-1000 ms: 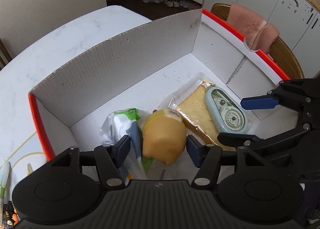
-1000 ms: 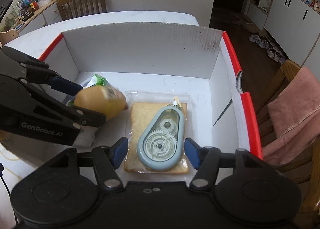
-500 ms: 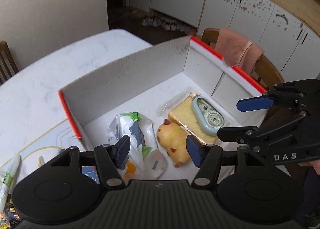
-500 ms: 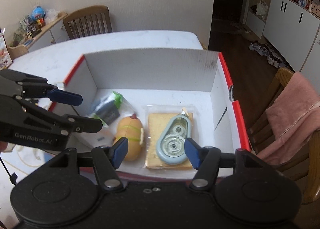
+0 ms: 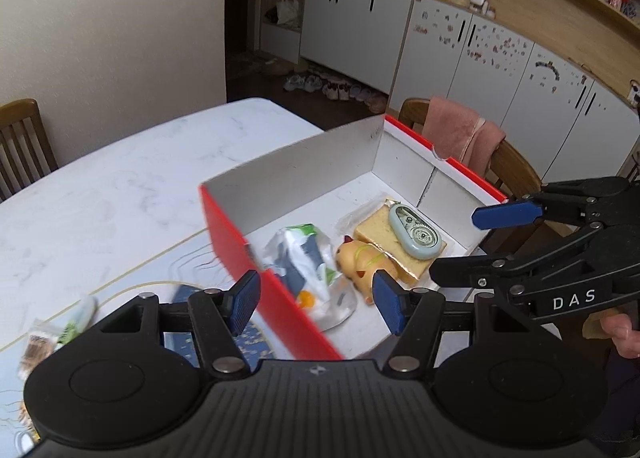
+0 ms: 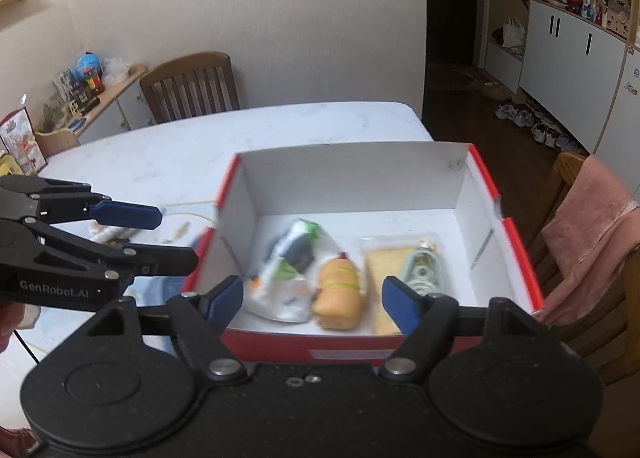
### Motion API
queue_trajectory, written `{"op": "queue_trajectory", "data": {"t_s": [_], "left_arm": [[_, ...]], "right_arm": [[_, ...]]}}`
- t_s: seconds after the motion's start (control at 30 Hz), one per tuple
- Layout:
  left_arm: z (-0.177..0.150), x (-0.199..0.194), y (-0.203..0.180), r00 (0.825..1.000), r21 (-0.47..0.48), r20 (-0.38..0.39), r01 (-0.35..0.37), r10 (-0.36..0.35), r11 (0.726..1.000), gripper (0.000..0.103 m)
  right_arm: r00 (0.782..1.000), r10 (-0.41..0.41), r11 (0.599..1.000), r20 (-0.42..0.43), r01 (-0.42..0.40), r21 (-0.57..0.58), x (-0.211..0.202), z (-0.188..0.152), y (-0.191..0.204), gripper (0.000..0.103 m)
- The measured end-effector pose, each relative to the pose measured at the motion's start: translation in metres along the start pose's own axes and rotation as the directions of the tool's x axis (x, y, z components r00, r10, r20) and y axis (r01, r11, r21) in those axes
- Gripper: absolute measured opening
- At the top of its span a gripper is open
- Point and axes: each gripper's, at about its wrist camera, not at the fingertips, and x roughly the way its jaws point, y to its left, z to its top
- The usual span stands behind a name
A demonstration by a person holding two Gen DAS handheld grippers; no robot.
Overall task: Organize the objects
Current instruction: 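Lift both grippers out of the box and back over the table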
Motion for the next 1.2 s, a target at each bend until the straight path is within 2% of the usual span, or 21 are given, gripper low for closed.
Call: {"op": "queue_trajectory", "data": {"t_s": [0.1, 0.17, 0.3, 0.5, 0.6, 0.7, 0.9, 1.03, 1.2], "left_arm": [[-0.008, -0.019, 0.014, 1.000, -0.004, 0.022, 0.008, -0.008, 1.000, 0.061], [-0.015, -0.032, 0.024, 0.999, -0.007, 0.038, 0.012, -0.011, 1.000, 0.067], [-0.032, -0.053, 0.046, 0.998, -0.015, 0.061, -0.003, 0.004, 1.000, 0.069], [-0.062, -0.080, 0.081, 0.996, -0.049, 0.080, -0.024, 0.028, 0.999, 0.071], [-0.078, -0.094, 0.100, 0.995, -0.064, 0.092, -0.042, 0.048, 0.997, 0.078], [-0.093, -0.106, 0.119, 0.993, -0.092, 0.098, -0.060, 0.069, 0.994, 0.080], [-0.121, -0.122, 0.158, 0.988, -0.155, 0.095, -0.103, 0.119, 0.983, 0.086], [-0.136, -0.126, 0.176, 0.981, -0.165, 0.090, -0.152, 0.169, 0.974, 0.099], [-0.154, -0.128, 0.195, 0.977, -0.199, 0.095, -0.168, 0.189, 0.966, 0.103]], "right_arm": [[1.000, 0.002, 1.000, 0.015, -0.002, 0.003, -0.004, 0.000, 0.023, 0.076], [1.000, 0.008, 1.000, 0.024, -0.008, 0.002, -0.005, -0.001, 0.040, 0.077], [0.999, 0.023, 1.000, 0.031, -0.023, 0.006, -0.004, -0.002, 0.073, 0.086], [0.999, 0.026, 1.000, 0.020, -0.026, -0.006, 0.002, -0.006, 0.116, 0.087], [0.999, 0.031, 0.999, 0.016, -0.031, -0.013, 0.006, -0.007, 0.138, 0.087], [0.999, 0.044, 0.999, 0.015, -0.043, -0.031, 0.009, -0.009, 0.159, 0.089], [0.998, 0.052, 0.997, 0.026, -0.051, -0.052, 0.017, -0.008, 0.193, 0.098], [0.998, 0.058, 0.997, 0.022, -0.057, -0.056, 0.025, -0.009, 0.208, 0.100], [0.999, 0.048, 0.997, 0.008, -0.048, -0.067, 0.038, -0.011, 0.223, 0.102]]}}
